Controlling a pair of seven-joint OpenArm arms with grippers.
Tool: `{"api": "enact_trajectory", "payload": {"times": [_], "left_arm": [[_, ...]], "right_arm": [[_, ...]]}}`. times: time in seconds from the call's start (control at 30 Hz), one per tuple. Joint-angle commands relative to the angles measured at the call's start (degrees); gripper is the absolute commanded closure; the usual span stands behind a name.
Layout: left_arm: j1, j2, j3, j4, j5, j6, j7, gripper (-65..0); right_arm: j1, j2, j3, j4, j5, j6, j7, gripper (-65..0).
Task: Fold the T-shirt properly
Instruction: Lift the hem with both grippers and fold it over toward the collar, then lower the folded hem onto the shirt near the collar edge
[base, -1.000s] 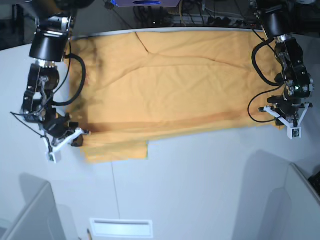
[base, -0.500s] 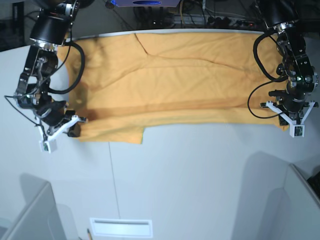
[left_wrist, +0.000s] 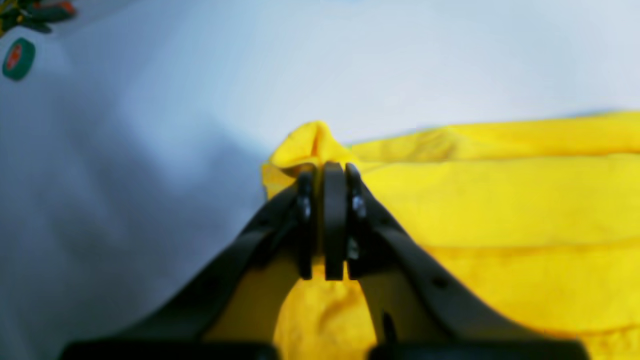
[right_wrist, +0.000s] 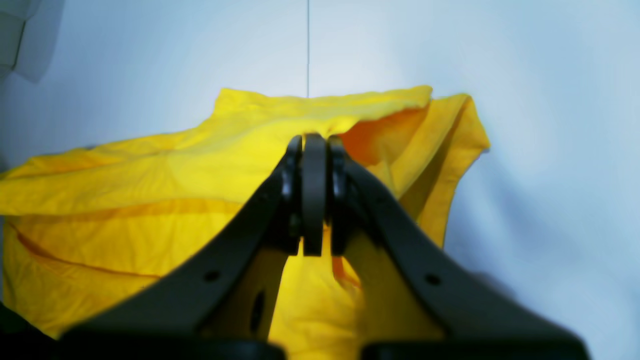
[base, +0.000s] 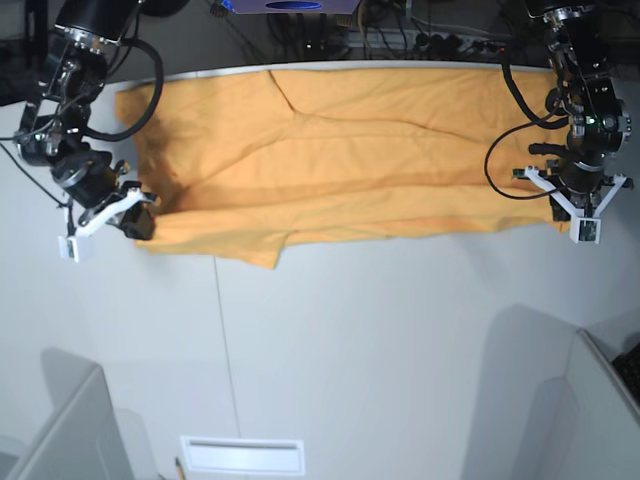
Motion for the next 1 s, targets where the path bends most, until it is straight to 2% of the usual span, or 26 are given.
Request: {"api": "enact_trajectory", "payload": {"times": [0.0,0.37,0.6,0.97], "left_arm": [[0.3,-0.9,-0.4,1.4,-0.1,0.0,-0.8,0.0],[8.3,-0.9,-4.3,2.5,-0.1,0.0,-1.2,0.0],[10.5,-0.9,-4.0,2.5,-0.1,0.0,-1.3,0.0],[11.0,-1.0,-3.9,2.4,0.5,0.0,-0.9,0.0]], "right_arm": [[0.2,0.9,0.4,1.2,1.0,0.4,1.1,0.0],[-4.7,0.7,0.5,4.7,1.3,0.4,1.1,0.0],[-9.6,0.9,0.5,5.2,6.6,0.4,1.5,0.0],[-12.8,0.7,0.4,5.7,3.5,0.4,1.1,0.0]]}}
